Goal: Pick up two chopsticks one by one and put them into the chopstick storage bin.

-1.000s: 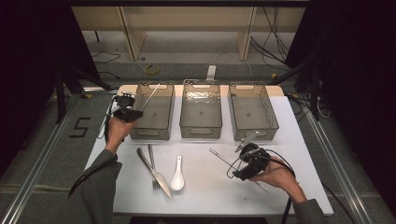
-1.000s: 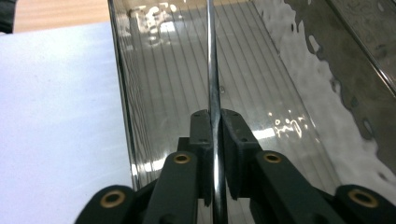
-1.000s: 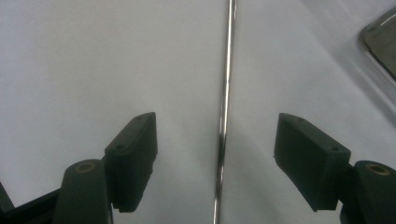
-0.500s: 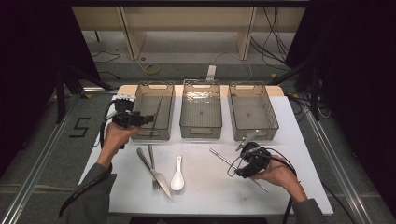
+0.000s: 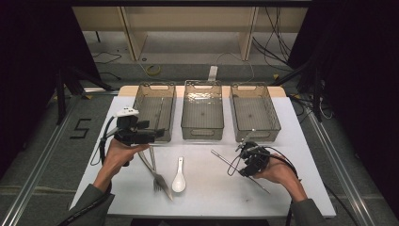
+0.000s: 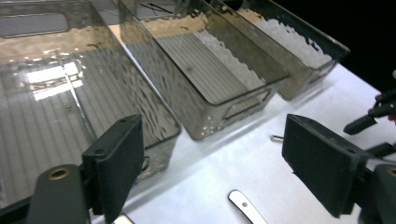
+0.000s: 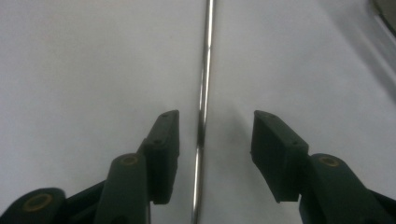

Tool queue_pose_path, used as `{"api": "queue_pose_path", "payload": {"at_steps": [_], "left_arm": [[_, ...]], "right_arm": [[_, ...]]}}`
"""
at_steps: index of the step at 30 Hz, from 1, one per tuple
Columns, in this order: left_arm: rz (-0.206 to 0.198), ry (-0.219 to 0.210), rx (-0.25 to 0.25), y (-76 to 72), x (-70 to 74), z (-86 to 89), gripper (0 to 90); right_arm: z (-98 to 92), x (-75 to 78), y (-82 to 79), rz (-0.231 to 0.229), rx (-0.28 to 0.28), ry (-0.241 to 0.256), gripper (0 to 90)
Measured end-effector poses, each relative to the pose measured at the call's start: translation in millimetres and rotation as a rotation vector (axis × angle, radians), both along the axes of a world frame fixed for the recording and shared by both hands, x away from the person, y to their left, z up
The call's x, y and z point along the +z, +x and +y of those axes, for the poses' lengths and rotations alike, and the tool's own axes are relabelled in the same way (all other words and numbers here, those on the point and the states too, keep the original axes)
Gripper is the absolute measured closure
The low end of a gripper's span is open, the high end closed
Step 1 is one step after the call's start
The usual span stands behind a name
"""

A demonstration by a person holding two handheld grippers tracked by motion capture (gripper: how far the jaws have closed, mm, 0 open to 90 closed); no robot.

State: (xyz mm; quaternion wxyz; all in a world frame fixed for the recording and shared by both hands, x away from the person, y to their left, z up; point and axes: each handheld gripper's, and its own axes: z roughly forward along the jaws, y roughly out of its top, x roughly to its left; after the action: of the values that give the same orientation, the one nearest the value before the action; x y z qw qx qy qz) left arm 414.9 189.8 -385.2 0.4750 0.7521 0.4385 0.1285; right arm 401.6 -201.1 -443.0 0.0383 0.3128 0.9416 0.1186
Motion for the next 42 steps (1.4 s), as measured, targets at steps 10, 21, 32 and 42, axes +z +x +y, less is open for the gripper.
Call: {"api": "queue_pose_path", "payload": {"at_steps": [10, 21, 32, 42], "left_arm": [[-0.040, 0.043, -0.040, -16.0, -15.7, -15.7, 17.8], [-0.052, 0.030, -0.063, -31.5, -20.8, -19.9, 17.7], [-0.055, 0.073, -0.083, -40.6, -28.2, -23.9, 17.7], [-0.053, 0.071, -0.089, -42.9, -29.9, -24.2, 17.7]], "right_arm": [[5.7, -5.2, 1.5, 0.023, 0.028, -0.029, 63.4], [8.0, -7.1, 1.6, 0.033, 0.036, -0.039, 68.4], [9.9, -8.3, 2.7, 0.048, 0.029, -0.056, 75.3], [12.2, -11.0, 2.5, 0.051, 0.049, -0.074, 80.2]]}}
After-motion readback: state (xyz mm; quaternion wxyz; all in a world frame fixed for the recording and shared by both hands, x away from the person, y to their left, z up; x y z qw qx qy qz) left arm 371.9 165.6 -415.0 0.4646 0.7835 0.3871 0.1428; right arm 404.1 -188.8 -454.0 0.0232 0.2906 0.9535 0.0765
